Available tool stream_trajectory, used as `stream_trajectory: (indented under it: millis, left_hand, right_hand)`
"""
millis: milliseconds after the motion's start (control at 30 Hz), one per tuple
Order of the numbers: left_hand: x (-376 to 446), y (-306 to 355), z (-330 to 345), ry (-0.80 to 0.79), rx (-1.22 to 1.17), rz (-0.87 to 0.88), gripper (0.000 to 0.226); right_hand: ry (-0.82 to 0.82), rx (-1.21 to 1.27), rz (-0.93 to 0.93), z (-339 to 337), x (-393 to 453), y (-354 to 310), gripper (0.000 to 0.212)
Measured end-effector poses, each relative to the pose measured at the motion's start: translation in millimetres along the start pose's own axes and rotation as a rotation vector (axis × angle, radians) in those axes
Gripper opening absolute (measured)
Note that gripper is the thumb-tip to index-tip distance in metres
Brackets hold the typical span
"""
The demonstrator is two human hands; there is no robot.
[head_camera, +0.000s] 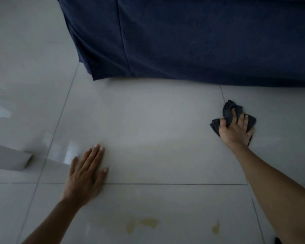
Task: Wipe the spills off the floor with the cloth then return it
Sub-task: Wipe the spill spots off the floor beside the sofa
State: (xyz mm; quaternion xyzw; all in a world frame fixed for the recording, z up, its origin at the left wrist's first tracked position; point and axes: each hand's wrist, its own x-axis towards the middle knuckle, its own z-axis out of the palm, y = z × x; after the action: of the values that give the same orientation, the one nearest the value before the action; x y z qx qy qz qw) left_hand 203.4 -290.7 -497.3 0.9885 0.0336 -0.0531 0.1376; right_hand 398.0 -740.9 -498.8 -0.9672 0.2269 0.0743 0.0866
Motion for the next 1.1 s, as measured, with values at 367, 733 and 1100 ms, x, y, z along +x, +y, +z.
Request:
stream_trajectory:
  millis: [367,733,1100]
  left_hand:
    - [-18.8,-11.3,2.8,0.040,-0.026,-0.023,0.064]
    - [-14.9,-14.7,5.6,0.075,-0.046,0.003,0.063]
    - [-15.5,-14.6,6.2,0.054,-0.048,-0.004,0.063]
  right_hand:
    - [0.023,-0.025,-0.038,20.3,-28.6,-92.5,0.066]
    - [0.032,-0.023,-0.273,48.6,-70.6,-242.7,0.067]
    - [0.021,-0.005,-0.495,69.0,-102.2,-334.4,0.065]
